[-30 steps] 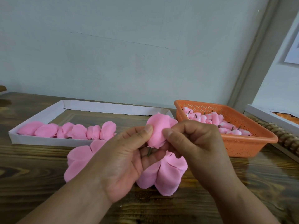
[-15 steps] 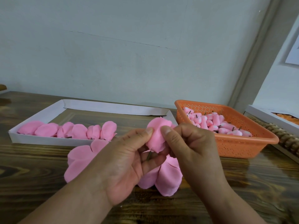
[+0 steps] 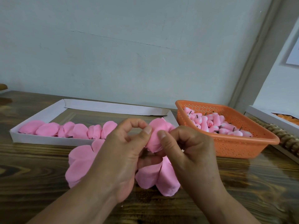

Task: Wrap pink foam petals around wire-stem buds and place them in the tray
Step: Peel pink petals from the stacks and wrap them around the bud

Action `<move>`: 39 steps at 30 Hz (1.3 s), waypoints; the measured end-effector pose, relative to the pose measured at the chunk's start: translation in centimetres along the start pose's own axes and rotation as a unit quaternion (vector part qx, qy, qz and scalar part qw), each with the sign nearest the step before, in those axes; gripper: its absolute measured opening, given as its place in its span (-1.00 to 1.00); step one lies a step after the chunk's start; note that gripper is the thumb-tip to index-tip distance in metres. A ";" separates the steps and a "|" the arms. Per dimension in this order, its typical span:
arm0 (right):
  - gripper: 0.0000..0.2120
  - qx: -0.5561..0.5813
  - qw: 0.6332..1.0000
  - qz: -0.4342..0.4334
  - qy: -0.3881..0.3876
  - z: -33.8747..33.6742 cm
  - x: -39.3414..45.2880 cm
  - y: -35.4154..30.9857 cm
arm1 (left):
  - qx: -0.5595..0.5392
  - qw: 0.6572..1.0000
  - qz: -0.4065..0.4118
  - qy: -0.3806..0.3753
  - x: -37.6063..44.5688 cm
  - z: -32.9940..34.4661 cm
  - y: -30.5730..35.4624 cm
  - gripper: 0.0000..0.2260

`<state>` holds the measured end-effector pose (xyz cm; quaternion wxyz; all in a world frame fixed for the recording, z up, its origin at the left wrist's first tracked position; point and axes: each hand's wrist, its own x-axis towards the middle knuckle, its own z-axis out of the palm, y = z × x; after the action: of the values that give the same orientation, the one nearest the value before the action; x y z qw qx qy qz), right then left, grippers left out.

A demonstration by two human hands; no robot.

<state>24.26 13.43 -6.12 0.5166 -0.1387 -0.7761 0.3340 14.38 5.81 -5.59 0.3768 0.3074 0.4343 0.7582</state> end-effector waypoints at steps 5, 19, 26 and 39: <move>-0.75 0.002 1.000 -0.011 -0.004 -0.1 0.2 -0.1 | 0.002 1.000 0.008 -0.011 0.0 -0.2 -0.3 -0.78; -0.72 -0.033 0.998 -0.054 -0.003 -1.1 0.6 -0.1 | -0.057 0.989 -0.081 -0.112 0.2 -0.4 0.6 -0.68; -0.77 -0.020 0.999 -0.047 -0.019 -1.2 0.6 -0.5 | -0.060 0.993 -0.048 -0.088 0.2 -0.5 0.4 -0.69; -0.80 0.067 0.997 0.034 0.007 -1.1 0.7 -0.6 | -0.046 0.995 -0.008 -0.090 0.0 -0.3 0.6 -0.65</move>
<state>24.99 13.79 -4.98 0.5190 -0.1321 -0.7429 0.4015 14.02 5.48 -5.21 0.4345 0.3530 0.3655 0.7437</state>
